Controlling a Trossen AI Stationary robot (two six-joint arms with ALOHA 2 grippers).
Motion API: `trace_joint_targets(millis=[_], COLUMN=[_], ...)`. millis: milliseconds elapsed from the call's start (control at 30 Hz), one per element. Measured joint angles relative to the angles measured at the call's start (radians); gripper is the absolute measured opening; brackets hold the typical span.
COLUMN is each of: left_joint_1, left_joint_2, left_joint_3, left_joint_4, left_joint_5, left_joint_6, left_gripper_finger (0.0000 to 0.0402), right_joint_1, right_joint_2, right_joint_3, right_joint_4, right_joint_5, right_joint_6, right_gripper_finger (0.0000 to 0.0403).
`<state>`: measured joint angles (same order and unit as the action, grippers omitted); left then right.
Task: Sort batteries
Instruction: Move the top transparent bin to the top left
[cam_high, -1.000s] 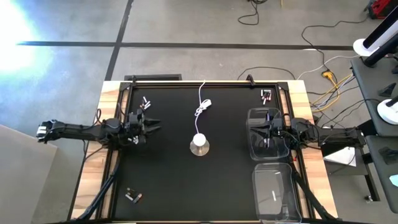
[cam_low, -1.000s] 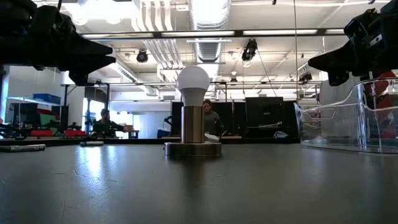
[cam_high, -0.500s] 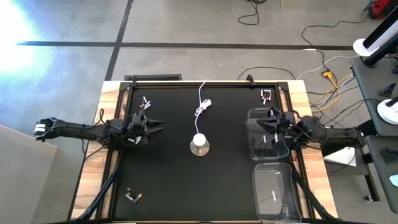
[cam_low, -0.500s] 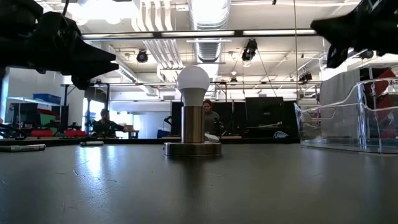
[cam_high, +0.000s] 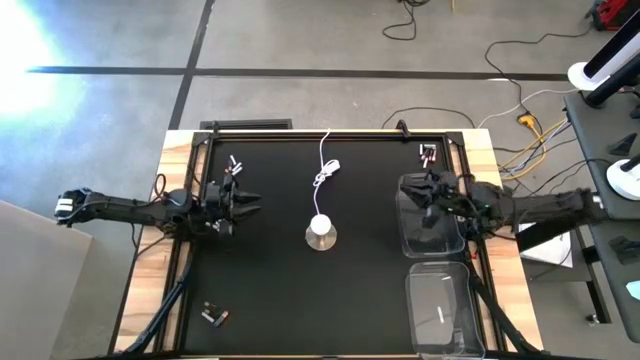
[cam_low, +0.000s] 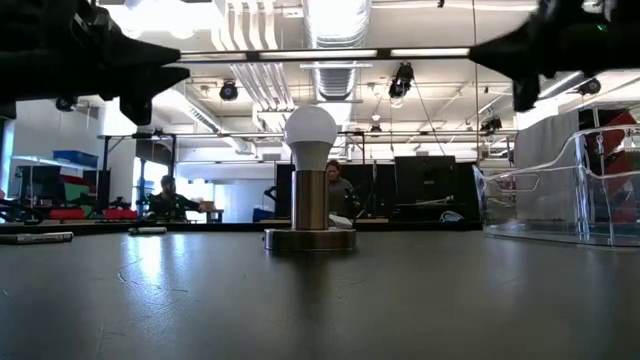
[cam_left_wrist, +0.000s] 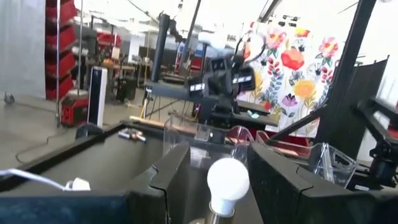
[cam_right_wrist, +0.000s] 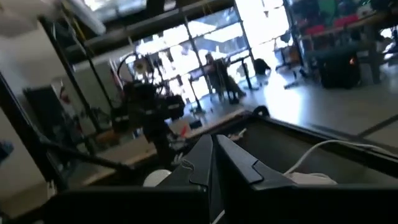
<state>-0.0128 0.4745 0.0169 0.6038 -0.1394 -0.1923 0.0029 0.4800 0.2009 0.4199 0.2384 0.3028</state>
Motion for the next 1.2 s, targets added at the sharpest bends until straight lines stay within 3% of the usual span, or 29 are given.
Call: trace_joint_targets(millis=[100, 200, 433, 633, 733, 1033, 1200], left_joint_1=[0.000, -0.001, -0.001, -0.001, -0.001, -0.001, -0.002], left_joint_2=[0.044, 0.097, 0.216, 0.305, 0.350, 0.482, 0.544], left_joint_3=[-0.006, -0.006, -0.006, 0.000, 0.003, 0.004, 0.005], left_joint_4=[-0.007, -0.006, 0.140, 0.172, 0.210, 0.294, 0.350], left_joint_5=[-0.002, -0.008, -0.008, -0.008, -0.008, -0.009, -0.008], left_joint_6=[-0.012, -0.028, -0.067, -0.082, -0.111, -0.135, -0.158], left_gripper_finger=[0.0139, 0.0139, 0.0139, 0.0139, 0.0139, 0.0139, 0.0139], right_joint_1=[0.036, 0.064, 0.126, 0.123, 0.116, 0.013, -0.035], right_joint_2=[0.150, 0.277, 0.598, 0.806, 0.872, 0.950, 0.956], right_joint_3=[0.150, 0.352, 0.773, 1.057, 1.114, 1.032, 0.958], right_joint_4=[-0.071, -0.337, -1.032, -1.543, -1.680, -1.708, -1.685], right_joint_5=[-0.010, 0.010, 0.117, 0.122, 0.078, -0.056, -0.081], right_joint_6=[-0.040, 0.011, 0.301, 0.603, 0.708, 0.902, 0.936], right_gripper_finger=[0.0013, 0.0013, 0.0013, 0.0017, 0.0041, 0.0176, 0.0202])
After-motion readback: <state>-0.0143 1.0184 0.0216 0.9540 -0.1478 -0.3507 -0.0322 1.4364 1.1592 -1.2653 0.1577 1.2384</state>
